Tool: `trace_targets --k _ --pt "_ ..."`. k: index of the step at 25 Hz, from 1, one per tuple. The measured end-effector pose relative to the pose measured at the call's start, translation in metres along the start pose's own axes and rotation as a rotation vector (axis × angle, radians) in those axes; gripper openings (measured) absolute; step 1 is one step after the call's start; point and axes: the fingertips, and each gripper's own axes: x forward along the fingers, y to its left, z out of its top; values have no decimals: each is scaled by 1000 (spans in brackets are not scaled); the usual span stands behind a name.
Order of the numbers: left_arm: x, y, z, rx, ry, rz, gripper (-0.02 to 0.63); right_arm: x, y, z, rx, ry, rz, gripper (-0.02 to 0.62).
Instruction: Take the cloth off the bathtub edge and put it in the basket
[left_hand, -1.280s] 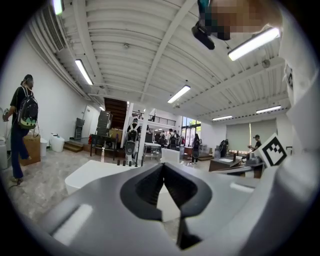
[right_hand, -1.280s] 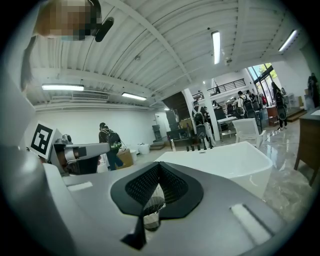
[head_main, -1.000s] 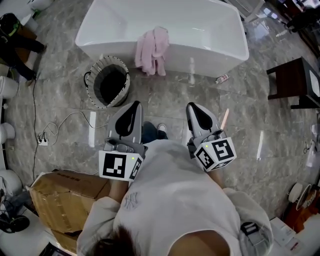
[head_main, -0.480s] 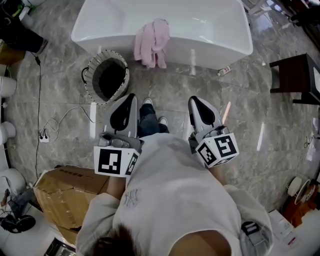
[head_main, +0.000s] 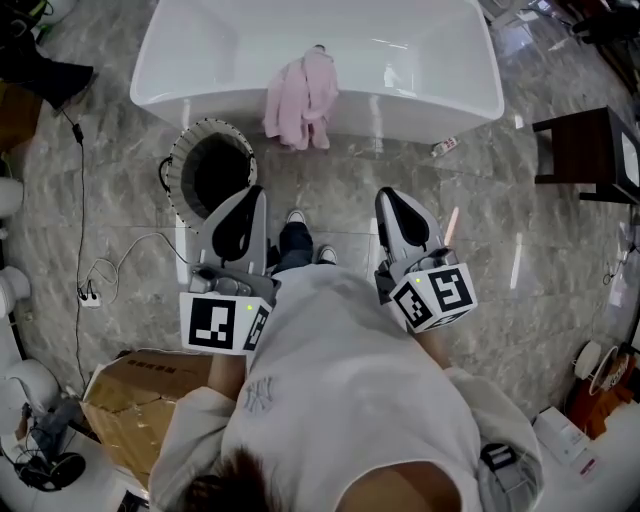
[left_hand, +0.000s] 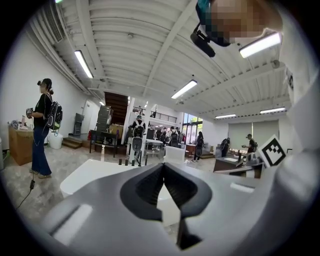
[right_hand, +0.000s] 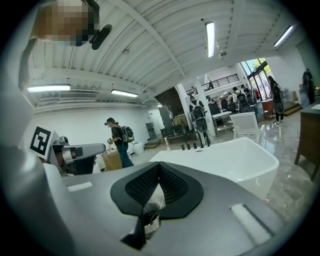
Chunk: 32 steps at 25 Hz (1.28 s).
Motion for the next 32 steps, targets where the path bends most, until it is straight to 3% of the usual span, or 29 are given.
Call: trace_targets --k 10,17,25,32 --pt "37 55 11 2 -19 -49 48 62 7 12 -19 -9 -22 0" --pt "52 82 11 1 0 -77 48 73 13 37 -27 -127 -55 0" --pt "60 83 7 -21 20 -94 48 73 -6 30 -16 -69 -155 0" --pt "70 88 1 -35 48 -48 48 91 -20 25 18 -18 -130 0"
